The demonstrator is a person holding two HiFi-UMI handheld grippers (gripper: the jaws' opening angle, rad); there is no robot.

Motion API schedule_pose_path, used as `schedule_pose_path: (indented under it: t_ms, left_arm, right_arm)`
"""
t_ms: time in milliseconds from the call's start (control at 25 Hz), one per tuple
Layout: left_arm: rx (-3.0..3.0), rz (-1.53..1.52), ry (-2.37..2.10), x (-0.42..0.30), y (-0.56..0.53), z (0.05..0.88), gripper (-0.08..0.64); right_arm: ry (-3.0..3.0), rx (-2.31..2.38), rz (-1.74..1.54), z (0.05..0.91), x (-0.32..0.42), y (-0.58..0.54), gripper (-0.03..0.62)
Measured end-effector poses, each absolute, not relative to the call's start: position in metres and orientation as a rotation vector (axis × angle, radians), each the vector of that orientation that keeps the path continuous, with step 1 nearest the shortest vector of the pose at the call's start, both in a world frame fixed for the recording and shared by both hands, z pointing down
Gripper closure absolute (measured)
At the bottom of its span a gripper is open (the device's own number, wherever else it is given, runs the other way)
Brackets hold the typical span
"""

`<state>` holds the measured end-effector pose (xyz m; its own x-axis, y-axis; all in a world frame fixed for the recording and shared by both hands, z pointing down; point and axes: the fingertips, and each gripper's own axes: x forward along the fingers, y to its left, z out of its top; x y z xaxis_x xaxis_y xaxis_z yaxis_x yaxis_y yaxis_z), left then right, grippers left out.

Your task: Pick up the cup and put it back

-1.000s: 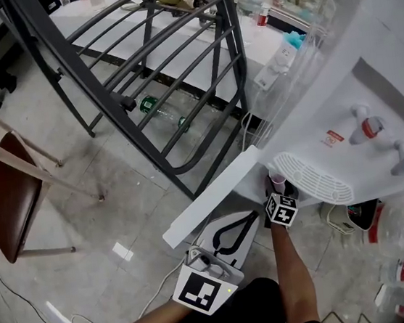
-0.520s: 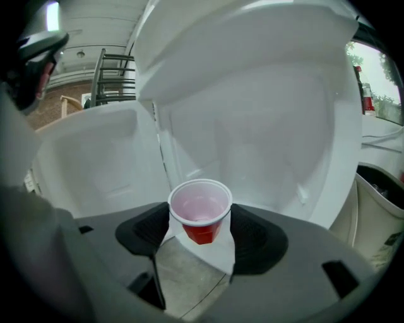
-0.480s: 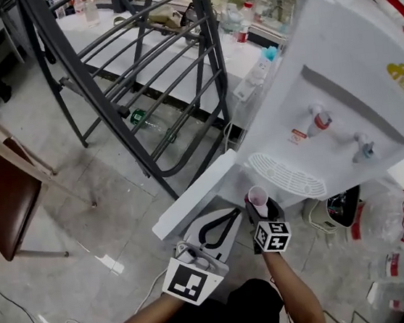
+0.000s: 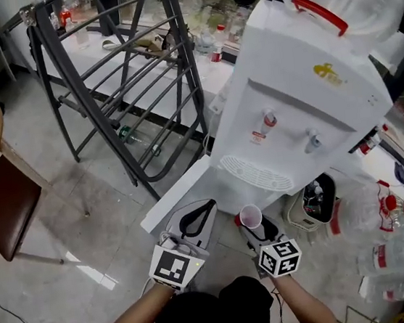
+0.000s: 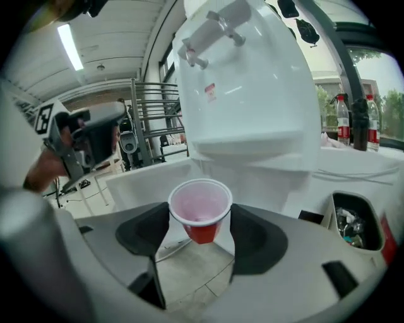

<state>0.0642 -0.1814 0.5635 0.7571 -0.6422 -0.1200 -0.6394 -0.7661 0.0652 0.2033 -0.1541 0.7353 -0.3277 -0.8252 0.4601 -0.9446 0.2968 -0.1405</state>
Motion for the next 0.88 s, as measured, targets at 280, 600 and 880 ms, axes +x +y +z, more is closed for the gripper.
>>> schedule_pose_path:
  t_ms: [280,600,880]
  left_arm:
    - [2.963,-0.176,-1.065,0.071,-0.18,0.541,0.554]
    - [2.98,-0.185,-1.046,0.084,-0.175,0.53,0.554]
    - [2.998,-0.164,-1.022,0.093,-0.176,0.528,0.554]
  right_arm:
    - [-2.388,1.566,0.471,0.635,0.2,-0.139,0.304]
    - [-2.407,1.577,0.359,0.573,0.219,-0.163,0.304]
    - [-2.336,1.664,0.345,0.567,0.25,-0.199,0.304]
